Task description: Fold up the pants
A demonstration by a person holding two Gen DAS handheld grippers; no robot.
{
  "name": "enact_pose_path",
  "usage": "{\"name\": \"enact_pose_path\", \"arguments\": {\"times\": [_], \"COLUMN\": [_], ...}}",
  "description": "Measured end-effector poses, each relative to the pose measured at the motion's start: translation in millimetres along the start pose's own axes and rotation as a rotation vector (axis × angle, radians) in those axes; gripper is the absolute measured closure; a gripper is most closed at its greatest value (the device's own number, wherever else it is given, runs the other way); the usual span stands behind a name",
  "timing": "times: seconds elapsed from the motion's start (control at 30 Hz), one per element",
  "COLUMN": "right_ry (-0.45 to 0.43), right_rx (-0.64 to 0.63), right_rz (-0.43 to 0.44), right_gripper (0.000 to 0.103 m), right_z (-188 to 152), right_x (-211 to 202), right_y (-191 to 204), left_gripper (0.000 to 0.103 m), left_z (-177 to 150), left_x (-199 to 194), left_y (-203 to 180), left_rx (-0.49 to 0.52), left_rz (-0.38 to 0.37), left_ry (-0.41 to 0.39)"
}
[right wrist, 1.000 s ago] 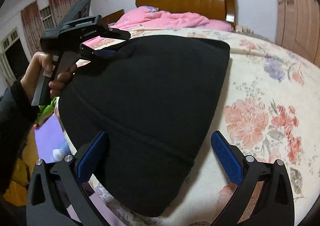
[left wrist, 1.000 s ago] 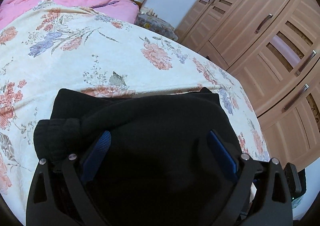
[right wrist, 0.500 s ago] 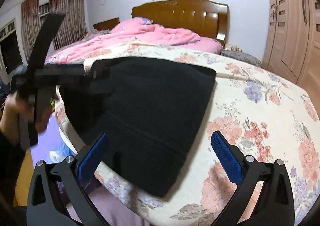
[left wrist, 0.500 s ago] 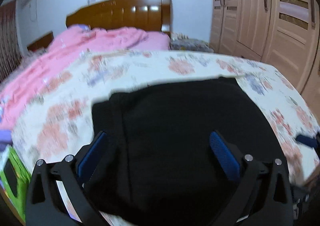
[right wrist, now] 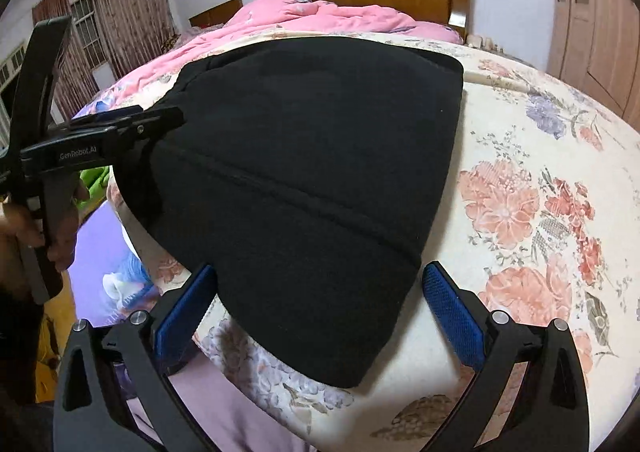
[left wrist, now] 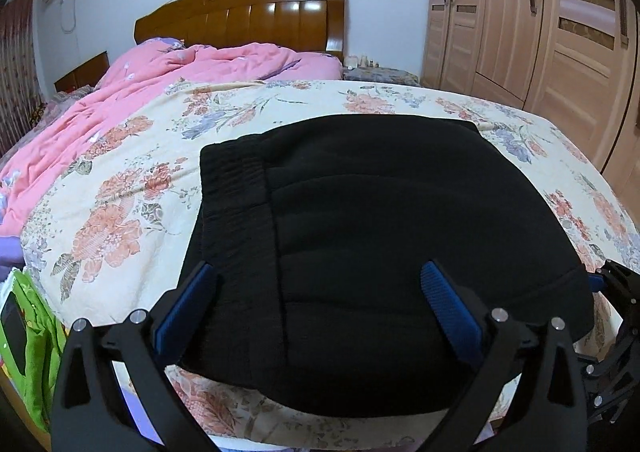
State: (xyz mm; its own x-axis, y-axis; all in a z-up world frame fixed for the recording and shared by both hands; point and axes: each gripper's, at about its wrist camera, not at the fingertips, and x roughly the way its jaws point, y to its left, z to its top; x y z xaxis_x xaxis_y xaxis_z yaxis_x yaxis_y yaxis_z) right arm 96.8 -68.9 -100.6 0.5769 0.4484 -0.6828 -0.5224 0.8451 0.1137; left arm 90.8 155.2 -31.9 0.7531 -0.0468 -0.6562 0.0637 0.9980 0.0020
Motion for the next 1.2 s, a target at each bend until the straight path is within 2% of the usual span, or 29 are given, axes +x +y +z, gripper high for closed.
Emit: {"name": "enact_pose_path", "arguments": {"times": [0.17, 0.23, 0.33, 0.47, 0.57, 0.63, 0.7, 0.73, 0.77, 0.8, 0.87, 0.9, 0.97, 1.03, 1.13, 1.2], "right_ry": [0.005, 0.018, 0.04, -0.009, -0.089, -0.123, -0.105, -0.045, 0.074, 0.127, 0.094, 0.093, 0.084, 0.02, -0.107, -0.163], "right_rx": [-0.014, -0.043, -0.099, -0.038, -0.051, -0.107, -0.12, -0.109, -0.118, -0.145, -0.23, -0.224, -0.171, -0.121, -0.018, 0.0], "right_rz": [-0.012, -0.042, -0.135, -0.118, -0.136, -0.158, -0.122, -0.069, 0.023, 0.043, 0.009, 0.036, 0.175, 0.223, 0.193, 0.218], "right_gripper": [0.005, 0.005, 0.005, 0.005, 0.005, 0.005, 0.005, 0.005, 0.005, 0.005, 0.005, 0.005, 0.005, 0.005, 0.005, 0.004], "right_z": [-3.4, -8.7, -15.7, -16.9, 4.8, 26.5, 45.1, 53.5, 59.8, 58.6, 46.7, 40.4, 18.6, 13.0, 29.3, 40.7], "right_x": [-2.2, -1.0, -2.7, -22.2, -40.7, -42.6, -36.1, -30.5, -21.4, -19.3, -32.8, -38.9, -59.1, -75.6, -84.4, -79.2], "right_y": [1.5, 7.7, 14.2, 3.1, 2.9, 6.2, 0.6, -4.0, -7.4, -6.8, -2.3, -3.7, -15.6, -26.0, -32.0, -24.3], "left_gripper": [0.001, 0.001, 0.001, 0.001, 0.001, 0.002, 0.002, 0.002, 0.002, 0.002, 0.002, 0.002, 0.002, 0.002, 0.002, 0.002], "left_z": [0.1, 0.2, -1.7, -2.1, 2.1, 10.7, 24.6, 35.8, 43.8, 50.5, 59.0, 58.5, 52.8, 45.6, 41.2, 39.6], "left_x": [0.9, 2.1, 1.9, 1.6, 1.6, -9.2, -22.8, -30.5, -34.9, -38.4, -43.8, -44.3, -44.4, -41.7, -26.8, -16.4], "left_y": [0.8, 1.8, 3.1, 4.0, 3.0, 9.8, 18.4, 23.8, 27.7, 32.2, 43.2, 47.1, 51.5, 52.9, 45.9, 36.3], "left_rx": [0.002, 0.004, 0.01, 0.007, -0.016, -0.082, -0.106, -0.102, -0.096, -0.093, -0.1, -0.104, -0.109, -0.119, -0.151, -0.141], "left_rz": [-0.003, -0.005, -0.009, -0.008, 0.013, 0.019, 0.001, 0.015, 0.029, 0.036, 0.021, 0.011, -0.003, -0.031, -0.063, -0.079], "left_ry": [0.0, -0.005, -0.016, -0.016, 0.005, -0.015, -0.065, -0.082, -0.088, -0.092, -0.09, -0.085, -0.073, -0.07, -0.051, -0.034]}}
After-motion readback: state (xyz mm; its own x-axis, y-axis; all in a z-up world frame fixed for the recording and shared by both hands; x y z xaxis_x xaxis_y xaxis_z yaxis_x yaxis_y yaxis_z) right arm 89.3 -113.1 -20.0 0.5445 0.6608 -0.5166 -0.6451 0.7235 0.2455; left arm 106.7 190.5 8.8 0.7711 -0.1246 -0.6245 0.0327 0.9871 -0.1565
